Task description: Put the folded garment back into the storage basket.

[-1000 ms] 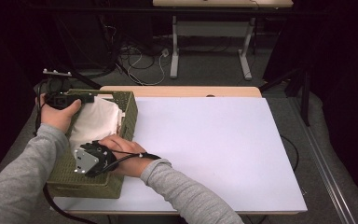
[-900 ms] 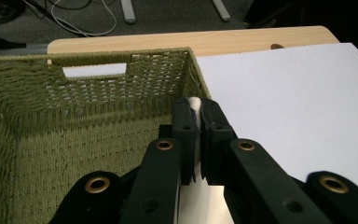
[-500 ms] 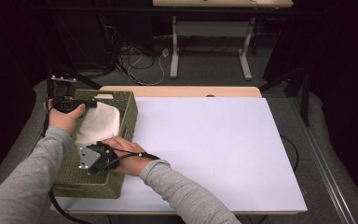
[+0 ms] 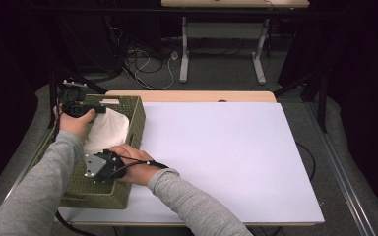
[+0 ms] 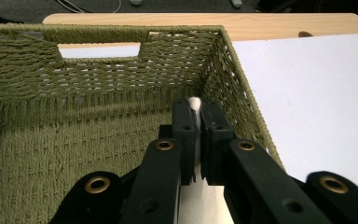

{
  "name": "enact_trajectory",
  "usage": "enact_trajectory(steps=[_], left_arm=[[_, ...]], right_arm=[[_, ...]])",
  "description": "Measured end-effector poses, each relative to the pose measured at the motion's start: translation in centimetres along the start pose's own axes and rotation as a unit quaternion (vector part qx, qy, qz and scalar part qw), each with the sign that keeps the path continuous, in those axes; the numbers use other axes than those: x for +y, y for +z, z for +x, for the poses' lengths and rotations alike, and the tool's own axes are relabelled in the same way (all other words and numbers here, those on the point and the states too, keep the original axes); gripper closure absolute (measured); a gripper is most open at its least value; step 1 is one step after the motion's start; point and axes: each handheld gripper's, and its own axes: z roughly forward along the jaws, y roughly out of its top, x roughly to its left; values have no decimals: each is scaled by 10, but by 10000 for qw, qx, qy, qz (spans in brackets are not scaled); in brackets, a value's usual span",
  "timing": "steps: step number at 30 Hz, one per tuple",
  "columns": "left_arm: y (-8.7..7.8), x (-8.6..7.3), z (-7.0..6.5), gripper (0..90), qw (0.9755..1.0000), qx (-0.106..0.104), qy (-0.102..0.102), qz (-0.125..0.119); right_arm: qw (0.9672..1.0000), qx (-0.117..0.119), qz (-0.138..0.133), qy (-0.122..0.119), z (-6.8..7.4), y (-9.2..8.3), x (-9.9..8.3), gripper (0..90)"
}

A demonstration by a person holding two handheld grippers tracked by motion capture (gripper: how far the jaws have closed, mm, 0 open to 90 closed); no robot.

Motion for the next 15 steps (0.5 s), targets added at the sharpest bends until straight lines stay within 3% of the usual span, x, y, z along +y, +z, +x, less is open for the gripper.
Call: enact_trajectory(steps=[8, 15], left_arm=[[12, 0, 10, 860, 9999, 89, -115, 85], [21, 0, 17, 860, 9996, 85, -228, 112]], right_arm=[[9999, 120, 84, 69, 2, 3, -2, 844], [9995, 230, 218, -21, 1, 8, -5, 844]])
